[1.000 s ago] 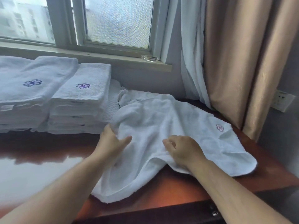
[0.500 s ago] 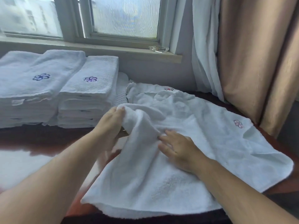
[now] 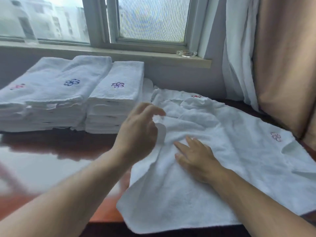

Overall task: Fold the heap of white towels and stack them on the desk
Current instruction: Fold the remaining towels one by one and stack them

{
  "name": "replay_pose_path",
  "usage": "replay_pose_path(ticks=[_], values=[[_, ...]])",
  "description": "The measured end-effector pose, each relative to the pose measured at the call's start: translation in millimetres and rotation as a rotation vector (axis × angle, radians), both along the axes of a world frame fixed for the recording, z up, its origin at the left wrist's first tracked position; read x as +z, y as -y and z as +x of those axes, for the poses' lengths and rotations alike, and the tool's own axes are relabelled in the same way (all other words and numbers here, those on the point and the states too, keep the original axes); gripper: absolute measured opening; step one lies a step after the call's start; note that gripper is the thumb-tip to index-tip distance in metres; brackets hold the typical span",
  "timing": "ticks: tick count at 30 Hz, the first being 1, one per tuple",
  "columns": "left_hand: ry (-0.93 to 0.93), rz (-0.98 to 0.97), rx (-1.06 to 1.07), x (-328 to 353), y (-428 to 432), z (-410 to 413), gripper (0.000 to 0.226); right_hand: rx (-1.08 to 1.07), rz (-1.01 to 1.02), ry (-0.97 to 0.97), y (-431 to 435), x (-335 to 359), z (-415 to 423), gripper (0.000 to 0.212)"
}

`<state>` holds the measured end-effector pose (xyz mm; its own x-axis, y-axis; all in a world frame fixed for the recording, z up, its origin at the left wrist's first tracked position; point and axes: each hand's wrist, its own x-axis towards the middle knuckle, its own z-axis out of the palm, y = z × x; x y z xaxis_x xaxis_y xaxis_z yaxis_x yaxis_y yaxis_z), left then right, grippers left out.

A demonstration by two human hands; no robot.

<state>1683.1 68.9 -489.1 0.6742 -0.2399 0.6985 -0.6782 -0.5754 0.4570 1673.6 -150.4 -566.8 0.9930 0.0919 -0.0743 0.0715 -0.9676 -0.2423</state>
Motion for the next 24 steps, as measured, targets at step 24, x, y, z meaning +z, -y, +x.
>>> replay_pose_path(ticks=[24], values=[[-0.530,0.614,-0.088,-42,36,-19,0.036,-0.106,0.196,0.364,16,2,6,0.031]])
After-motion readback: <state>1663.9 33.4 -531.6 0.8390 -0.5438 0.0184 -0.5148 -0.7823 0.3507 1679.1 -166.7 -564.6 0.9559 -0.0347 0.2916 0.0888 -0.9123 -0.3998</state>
